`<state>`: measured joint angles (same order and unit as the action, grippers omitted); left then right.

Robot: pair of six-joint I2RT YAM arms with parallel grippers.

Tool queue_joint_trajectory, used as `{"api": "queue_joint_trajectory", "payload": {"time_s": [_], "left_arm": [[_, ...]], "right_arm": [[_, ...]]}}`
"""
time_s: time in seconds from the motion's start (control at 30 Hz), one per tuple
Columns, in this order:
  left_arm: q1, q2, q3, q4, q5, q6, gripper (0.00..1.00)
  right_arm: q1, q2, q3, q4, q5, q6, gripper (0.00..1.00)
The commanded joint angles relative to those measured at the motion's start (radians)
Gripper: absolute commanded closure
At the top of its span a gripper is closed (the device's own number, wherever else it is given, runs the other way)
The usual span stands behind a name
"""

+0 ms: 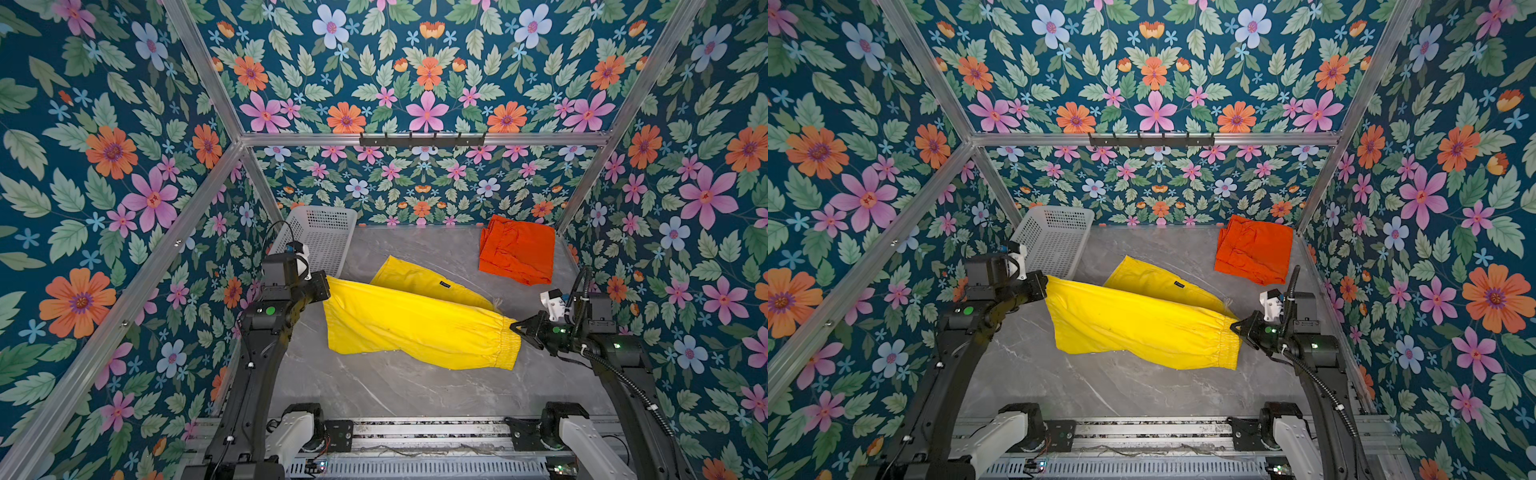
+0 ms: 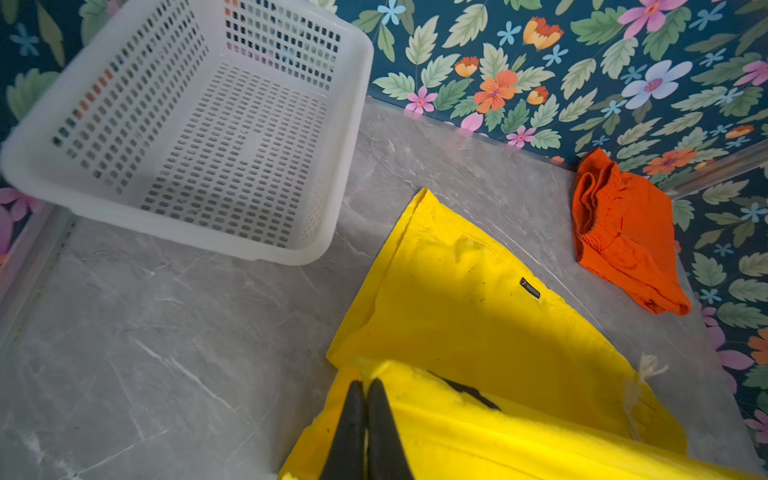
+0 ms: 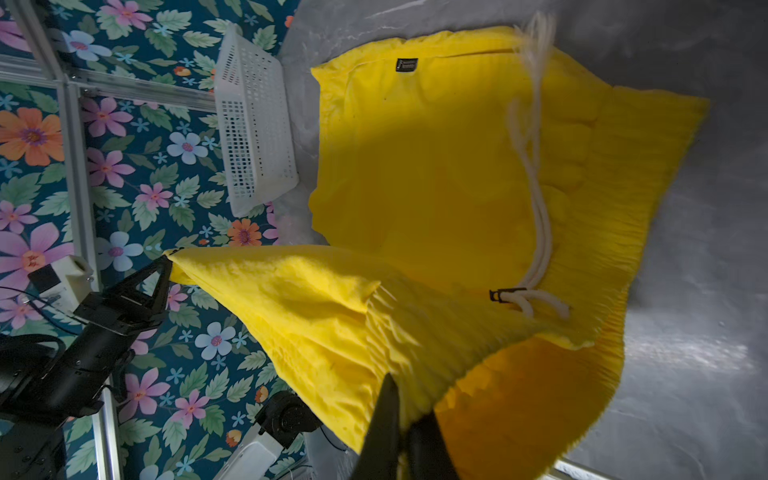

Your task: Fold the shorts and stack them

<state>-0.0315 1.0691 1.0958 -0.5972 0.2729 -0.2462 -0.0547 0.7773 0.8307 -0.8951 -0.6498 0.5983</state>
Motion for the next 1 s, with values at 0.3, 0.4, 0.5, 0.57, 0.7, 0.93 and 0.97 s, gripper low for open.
{"api": "queue_joint_trajectory", "payload": {"time_s": [0.3, 0.4, 0.5, 0.57, 0.7, 0.93, 0.97], "left_arm": [[-0.059, 0.312, 0.198, 0.138, 0.094, 0.101, 1.0], [-0.084, 0.374, 0.267, 0.139, 0.092, 0.118, 1.0], [-0.105, 0.42, 0.323, 0.144, 0.097, 0.125, 1.0], [-0.118, 0.445, 0.345, 0.155, 0.098, 0.128, 1.0], [-0.141, 0.496, 0.384, 0.161, 0.1, 0.133, 1.0], [-0.15, 0.562, 0.411, 0.215, 0.106, 0.123, 1.0], [-0.151, 0.574, 0.421, 0.215, 0.111, 0.122, 1.0]], "right_arm": [[-0.109, 0.124, -0.01, -0.004, 0.087, 0.037, 1.0], [-0.142, 0.147, -0.013, 0.016, 0.063, 0.037, 1.0], [-0.157, 0.158, -0.013, 0.032, 0.058, 0.035, 1.0], [-0.16, 0.168, -0.014, 0.036, 0.054, 0.034, 1.0], [-0.167, 0.181, -0.023, 0.051, 0.055, 0.033, 1.0], [-0.213, 0.223, -0.051, 0.093, 0.029, 0.023, 1.0], [-0.216, 0.23, -0.055, 0.102, 0.025, 0.022, 1.0]]}}
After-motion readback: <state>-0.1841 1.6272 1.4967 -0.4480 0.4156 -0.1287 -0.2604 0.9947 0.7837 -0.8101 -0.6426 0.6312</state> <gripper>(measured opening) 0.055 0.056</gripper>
